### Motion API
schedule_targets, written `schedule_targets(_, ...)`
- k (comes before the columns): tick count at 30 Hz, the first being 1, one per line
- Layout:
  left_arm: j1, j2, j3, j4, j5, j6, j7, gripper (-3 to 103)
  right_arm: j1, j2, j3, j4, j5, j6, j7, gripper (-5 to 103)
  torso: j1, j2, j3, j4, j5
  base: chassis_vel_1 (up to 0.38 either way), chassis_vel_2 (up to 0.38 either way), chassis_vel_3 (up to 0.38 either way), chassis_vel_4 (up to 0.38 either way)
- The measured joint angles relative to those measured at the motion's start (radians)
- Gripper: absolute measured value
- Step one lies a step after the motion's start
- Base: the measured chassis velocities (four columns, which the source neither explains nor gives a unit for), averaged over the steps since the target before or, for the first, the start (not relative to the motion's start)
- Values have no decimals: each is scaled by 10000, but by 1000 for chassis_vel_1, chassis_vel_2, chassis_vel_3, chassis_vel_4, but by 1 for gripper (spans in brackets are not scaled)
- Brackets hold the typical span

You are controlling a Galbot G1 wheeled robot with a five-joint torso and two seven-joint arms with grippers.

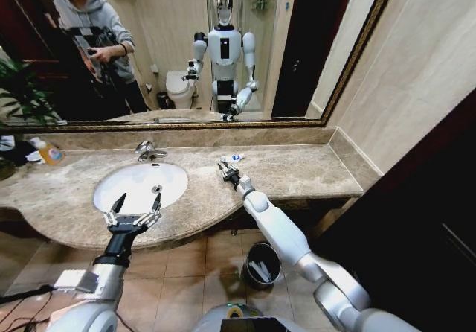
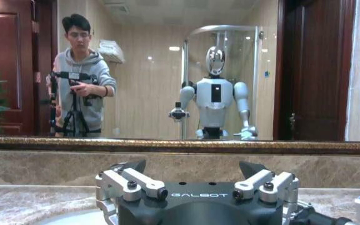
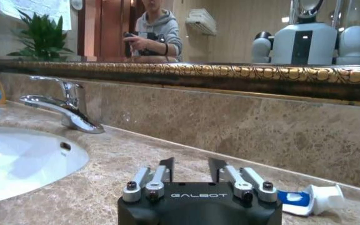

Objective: Pick up the trash from the sink and place it in the trash bin.

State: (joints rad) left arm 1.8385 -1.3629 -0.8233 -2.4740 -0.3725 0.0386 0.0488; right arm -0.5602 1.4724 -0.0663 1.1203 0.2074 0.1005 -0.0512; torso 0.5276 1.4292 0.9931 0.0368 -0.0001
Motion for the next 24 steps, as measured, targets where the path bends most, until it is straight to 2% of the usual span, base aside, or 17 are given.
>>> schedule_targets(3, 0, 0, 0, 0, 0, 0, 0, 100, 79, 126, 16, -191, -103, 2, 58, 48, 0, 0, 0, 0, 0, 0, 0, 0, 0)
schedule_targets(4, 0, 0, 0, 0, 0, 0, 0, 100, 128, 198, 46, -316, -164, 18, 74, 48, 0, 0, 0, 0, 0, 0, 0, 0, 0)
schedule_targets(5, 0, 0, 0, 1, 0, 0, 0, 100, 228, 330, 107, -556, -255, 83, 108, 59, 0, 0, 0, 0, 0, 0, 0, 0, 0)
schedule_targets(7, 0, 0, 0, 0, 0, 0, 0, 100, 294, 411, 134, -725, -315, 124, 134, 59, 0, 0, 0, 0, 0, 0, 0, 0, 0)
schedule_targets(8, 0, 0, 1, 0, 0, 0, 1, 100, 395, 547, 196, -988, -437, 170, 189, 70, 0, 0, 0, 0, 1, 0, 0, 0, 0)
schedule_targets(9, 0, 0, 0, 0, 0, 0, 0, 100, 441, 619, 236, -1107, -515, 192, 255, 76, 0, 1, -1, 0, -1, 0, 0, 0, 0)
schedule_targets(11, 0, 0, 0, 0, 0, 0, 1, 100, 471, 687, 270, -1198, -597, 212, 339, 76, -1, 1, -2, -1, -1, 0, 0, 0, 0)
schedule_targets(14, 0, 0, 0, 0, 0, 0, 1, 100, 562, 881, 397, -1485, -982, 294, 716, 91, -4, 2, -4, -1, 0, 0, 0, 0, 0)
schedule_targets(15, 0, 0, 0, 0, 0, 0, 1, 100, 562, 881, 397, -1485, -982, 294, 716, 91, -4, 2, -4, -1, 0, 0, 0, 0, 0)
schedule_targets(17, 0, 0, 0, 0, 0, 0, 1, 100, 593, 914, 466, -1534, -1236, 312, 984, 99, -3, 1, -2, 1, 2, 0, 0, 0, 0)
schedule_targets(19, 0, 0, 0, 0, 0, 0, 0, 100, 544, 782, 410, -1271, -1208, 75, 1101, 100, -1, -2, 2, 5, 4, 0, 0, 0, 0)
schedule_targets(21, 0, 0, 0, 0, 0, 0, 1, 100, 485, 482, 259, -645, -1011, -349, 1232, 100, 6, -5, 5, 2, 5, 0, 0, 0, 0)
schedule_targets(23, 0, 0, 0, 0, 0, 0, 1, 100, 475, -191, 70, 358, -656, -1056, 1325, 100, 2, -4, 2, 1, 3, 0, 0, 0, 0)
schedule_targets(24, 0, 0, 0, 0, 0, 0, 1, 100, 475, -191, 70, 358, -656, -1056, 1325, 100, 2, -4, 2, 1, 3, 0, 0, 0, 0)
